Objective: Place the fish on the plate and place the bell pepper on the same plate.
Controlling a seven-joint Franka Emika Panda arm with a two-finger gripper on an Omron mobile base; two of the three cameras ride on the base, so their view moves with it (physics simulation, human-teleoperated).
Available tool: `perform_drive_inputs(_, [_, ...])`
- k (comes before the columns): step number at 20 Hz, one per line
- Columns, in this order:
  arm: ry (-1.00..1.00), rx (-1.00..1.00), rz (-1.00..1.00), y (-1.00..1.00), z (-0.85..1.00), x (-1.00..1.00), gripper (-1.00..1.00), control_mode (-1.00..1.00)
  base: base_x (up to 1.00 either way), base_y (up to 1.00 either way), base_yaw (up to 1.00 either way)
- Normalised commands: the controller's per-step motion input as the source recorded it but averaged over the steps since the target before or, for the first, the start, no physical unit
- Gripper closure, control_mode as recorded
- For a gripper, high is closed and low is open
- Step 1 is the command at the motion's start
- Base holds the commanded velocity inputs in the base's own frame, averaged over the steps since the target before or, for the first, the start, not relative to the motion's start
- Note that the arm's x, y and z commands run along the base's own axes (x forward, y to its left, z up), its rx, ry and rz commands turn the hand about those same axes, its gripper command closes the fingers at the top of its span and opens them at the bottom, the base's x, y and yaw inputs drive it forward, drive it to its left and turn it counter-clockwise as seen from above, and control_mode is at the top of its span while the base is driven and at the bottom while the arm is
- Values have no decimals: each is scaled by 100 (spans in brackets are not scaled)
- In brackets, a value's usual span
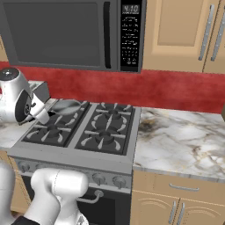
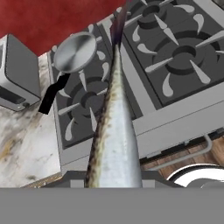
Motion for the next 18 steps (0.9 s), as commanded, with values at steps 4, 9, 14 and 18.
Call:
perform_drive_inputs(4, [0,0,0,0,0,0,100,-100,0,0,0])
perform_drive_inputs(9, [0,0,0,0,0,-1,100,-100,0,0,0])
perform_drive_inputs(14, [0,0,0,0,0,0,100,100,-51,7,0])
perform_drive_inputs(18, [0,0,0,0,0,0,100,100,-53,9,0])
